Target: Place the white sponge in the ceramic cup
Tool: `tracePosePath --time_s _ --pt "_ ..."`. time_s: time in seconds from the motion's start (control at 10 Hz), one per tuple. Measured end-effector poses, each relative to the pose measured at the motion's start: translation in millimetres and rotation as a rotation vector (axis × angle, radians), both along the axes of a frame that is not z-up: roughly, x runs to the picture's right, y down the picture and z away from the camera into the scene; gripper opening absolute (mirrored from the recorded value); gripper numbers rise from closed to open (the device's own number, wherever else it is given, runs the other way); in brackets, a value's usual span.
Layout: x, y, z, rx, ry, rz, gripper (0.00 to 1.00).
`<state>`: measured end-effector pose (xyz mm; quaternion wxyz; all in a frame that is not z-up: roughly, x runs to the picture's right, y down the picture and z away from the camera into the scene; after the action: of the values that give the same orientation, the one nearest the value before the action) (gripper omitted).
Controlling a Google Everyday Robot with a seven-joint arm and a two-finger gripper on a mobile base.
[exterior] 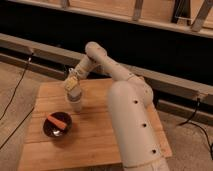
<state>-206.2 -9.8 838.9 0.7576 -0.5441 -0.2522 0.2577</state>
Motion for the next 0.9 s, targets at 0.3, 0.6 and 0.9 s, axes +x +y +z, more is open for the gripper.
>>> tracePosePath --time_s 0.3,0.6,0.9 --pt "-1.0 -4.3 -2.3 -0.004 0.009 0.032 0.00" --pt "-0.3 -3.0 -3.9 -0.002 0.016 0.057 0.00" --pt "-3.6 3.6 -6.5 0.003 0.028 0.086 0.00"
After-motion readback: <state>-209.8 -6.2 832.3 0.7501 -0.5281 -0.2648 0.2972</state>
